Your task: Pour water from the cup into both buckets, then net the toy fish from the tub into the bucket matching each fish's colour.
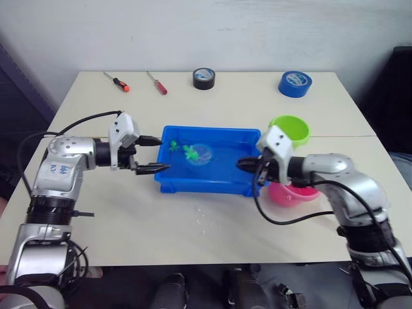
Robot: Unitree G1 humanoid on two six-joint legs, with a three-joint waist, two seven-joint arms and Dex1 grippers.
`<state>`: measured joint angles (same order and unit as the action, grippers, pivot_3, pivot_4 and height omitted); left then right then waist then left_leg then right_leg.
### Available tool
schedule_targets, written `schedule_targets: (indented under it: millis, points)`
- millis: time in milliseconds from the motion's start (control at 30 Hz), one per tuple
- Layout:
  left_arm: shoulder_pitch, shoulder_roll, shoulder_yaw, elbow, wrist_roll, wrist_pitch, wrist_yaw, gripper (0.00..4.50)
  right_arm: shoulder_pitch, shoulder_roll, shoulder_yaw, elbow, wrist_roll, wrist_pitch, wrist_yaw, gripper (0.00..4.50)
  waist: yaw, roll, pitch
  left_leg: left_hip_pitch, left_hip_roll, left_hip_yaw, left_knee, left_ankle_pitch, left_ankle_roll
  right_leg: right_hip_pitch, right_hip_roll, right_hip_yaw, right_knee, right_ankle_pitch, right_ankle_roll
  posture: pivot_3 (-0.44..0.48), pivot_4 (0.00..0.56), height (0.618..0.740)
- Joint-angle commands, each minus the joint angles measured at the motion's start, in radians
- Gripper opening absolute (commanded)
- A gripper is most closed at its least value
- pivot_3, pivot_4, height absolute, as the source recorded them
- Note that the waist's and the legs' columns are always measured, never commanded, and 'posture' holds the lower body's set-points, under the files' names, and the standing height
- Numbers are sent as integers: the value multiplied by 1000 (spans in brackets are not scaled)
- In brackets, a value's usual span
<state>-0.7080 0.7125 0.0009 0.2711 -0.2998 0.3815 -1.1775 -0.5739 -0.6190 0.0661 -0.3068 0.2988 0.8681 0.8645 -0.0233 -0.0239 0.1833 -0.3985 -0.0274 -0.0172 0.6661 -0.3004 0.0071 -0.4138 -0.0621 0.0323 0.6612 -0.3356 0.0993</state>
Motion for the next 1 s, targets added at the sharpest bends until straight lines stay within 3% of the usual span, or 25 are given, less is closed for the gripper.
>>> schedule_targets:
  millis: [33,267,500,633,767,900,1000]
  points:
    - [-60,-72,24,-17,-79,57,8,4447,39,-63,-157,-147,72,93,-39,0,8,0,0,-1,0,0,0,0,0,0,0,0,0,0,0,0,150,736]
    - [-138,-217,34,8,-146,105,53,4447,106,-179,-368,-243,144,217,-95,0,22,0,0,-1,0,0,0,0,0,-1,0,0,-1,0,0,0,150,736]
    - [-181,-300,14,28,-145,81,66,4447,169,-312,-489,-136,99,170,-127,0,23,0,0,-2,-1,0,1,0,0,-1,0,0,-1,0,0,0,150,736]
    - [-194,-296,5,32,-138,65,57,4447,194,-376,-416,-37,8,10,-141,0,20,0,0,-2,-1,1,1,1,0,-1,0,1,-1,0,0,0,150,736]
    - [-193,-288,-4,32,-122,47,60,4447,176,-416,-247,114,-169,-245,-183,0,19,0,0,0,-1,3,1,1,-1,-1,1,2,-2,0,0,0,150,736]
    - [-173,-279,-9,18,-113,40,65,4447,116,-466,-73,281,-419,-557,-268,0,20,0,0,1,-1,4,1,1,-1,-1,1,3,-2,0,0,0,150,736]
    - [-160,-268,1,2,-117,47,74,4447,97,-597,66,397,-680,-868,-342,0,20,2,1,0,-2,4,1,2,-2,-3,0,3,-1,0,0,0,150,736]
